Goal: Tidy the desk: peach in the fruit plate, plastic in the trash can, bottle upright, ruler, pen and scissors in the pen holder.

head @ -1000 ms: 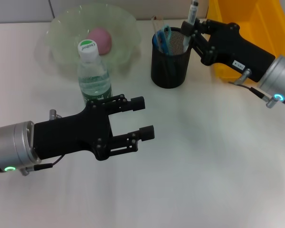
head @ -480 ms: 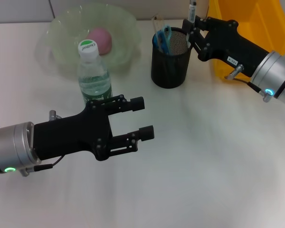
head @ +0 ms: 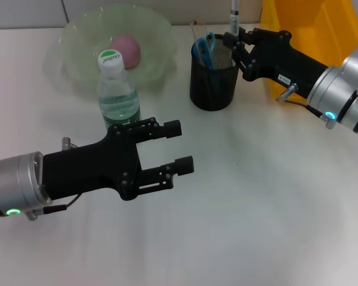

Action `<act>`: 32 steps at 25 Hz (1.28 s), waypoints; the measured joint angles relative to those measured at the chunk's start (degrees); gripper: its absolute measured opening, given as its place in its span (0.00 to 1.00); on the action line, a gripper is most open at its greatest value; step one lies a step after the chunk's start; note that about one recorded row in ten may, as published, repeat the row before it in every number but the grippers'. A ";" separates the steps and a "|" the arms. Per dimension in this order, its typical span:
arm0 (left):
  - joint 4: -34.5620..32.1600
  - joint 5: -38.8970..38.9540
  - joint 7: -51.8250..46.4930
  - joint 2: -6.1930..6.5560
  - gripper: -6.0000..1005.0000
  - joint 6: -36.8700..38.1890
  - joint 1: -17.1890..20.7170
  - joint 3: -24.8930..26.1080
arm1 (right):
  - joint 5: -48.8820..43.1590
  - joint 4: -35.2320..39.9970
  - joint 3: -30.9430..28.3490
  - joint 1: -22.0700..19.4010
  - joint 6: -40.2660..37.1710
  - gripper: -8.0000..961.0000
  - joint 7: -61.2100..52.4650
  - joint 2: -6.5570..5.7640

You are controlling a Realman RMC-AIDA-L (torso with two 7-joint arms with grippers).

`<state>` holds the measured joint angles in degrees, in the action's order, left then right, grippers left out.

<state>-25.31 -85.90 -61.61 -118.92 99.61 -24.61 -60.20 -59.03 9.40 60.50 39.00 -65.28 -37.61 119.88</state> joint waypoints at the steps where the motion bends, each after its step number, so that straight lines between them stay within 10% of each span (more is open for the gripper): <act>1: 0.00 -0.04 0.00 0.00 0.68 -0.02 -0.06 -0.25 | -0.02 -0.20 0.00 0.21 0.12 0.25 0.02 0.00; 32: 0.00 0.13 -0.02 0.01 0.68 0.39 0.01 -1.32 | 0.10 -1.03 -0.40 -1.43 -5.09 0.31 -2.71 -0.09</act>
<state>-25.31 -85.77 -61.62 -118.91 100.00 -24.60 -61.52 -58.93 8.37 60.10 37.57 -70.37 -40.32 119.79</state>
